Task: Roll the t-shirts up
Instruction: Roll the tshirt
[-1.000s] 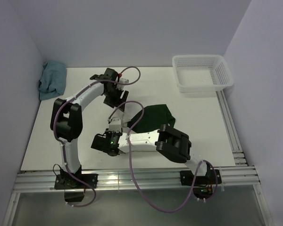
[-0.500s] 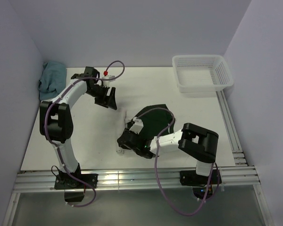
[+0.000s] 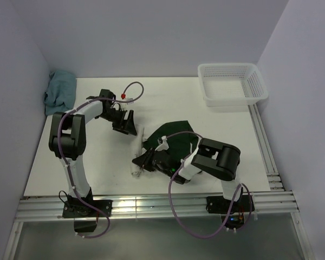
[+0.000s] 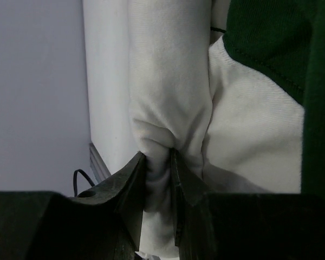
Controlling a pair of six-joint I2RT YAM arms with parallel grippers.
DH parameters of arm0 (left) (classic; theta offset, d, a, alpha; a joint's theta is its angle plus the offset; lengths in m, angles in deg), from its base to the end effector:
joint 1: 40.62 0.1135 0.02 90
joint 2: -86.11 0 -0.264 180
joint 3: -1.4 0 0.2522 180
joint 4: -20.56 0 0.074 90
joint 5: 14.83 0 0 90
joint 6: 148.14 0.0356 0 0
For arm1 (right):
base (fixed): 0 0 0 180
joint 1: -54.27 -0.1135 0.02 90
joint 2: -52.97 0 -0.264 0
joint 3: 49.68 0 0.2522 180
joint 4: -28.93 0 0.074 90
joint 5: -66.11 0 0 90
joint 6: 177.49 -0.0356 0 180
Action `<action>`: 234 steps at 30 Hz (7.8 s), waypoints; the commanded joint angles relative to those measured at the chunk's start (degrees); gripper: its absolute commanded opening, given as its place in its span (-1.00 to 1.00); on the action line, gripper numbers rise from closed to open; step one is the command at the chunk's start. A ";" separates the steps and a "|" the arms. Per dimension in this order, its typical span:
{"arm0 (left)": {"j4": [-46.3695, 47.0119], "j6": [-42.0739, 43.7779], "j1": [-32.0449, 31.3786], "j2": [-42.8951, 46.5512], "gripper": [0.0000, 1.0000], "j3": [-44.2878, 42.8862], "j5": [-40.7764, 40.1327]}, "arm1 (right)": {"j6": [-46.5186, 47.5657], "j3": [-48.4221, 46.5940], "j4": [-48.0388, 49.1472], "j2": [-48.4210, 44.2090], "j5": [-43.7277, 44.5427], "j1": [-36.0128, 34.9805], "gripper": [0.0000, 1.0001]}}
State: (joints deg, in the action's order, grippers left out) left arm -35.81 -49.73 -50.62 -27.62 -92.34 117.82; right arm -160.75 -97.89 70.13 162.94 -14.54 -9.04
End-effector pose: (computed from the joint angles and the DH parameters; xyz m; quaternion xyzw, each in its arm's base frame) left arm 0.3768 -0.0909 0.1716 0.1906 0.9061 -0.3626 0.1056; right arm 0.1541 0.2937 0.1011 0.1173 0.8121 0.5026 0.2723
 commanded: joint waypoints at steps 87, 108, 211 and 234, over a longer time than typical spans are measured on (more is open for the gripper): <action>-6.00 -0.33 -4.07 3.87 0.60 -8.10 -6.29 | 0.06 -0.79 -8.23 -2.93 1.12 0.11 -0.56; 6.49 -7.88 -3.09 2.28 -0.60 2.20 -10.56 | 0.91 -7.61 -26.73 -4.75 4.26 1.70 0.07; -3.45 3.10 -3.62 6.60 0.59 -4.31 0.13 | -1.18 -0.53 -5.34 -3.29 0.42 -0.07 -0.74; 9.22 -7.96 -3.97 -0.10 -0.68 0.27 -9.07 | -7.79 4.94 7.20 1.75 -3.98 1.52 -0.64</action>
State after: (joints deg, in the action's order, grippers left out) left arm -28.57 -57.29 -54.36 -30.18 -90.18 116.31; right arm -168.66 -92.89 80.95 165.52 -15.40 -6.92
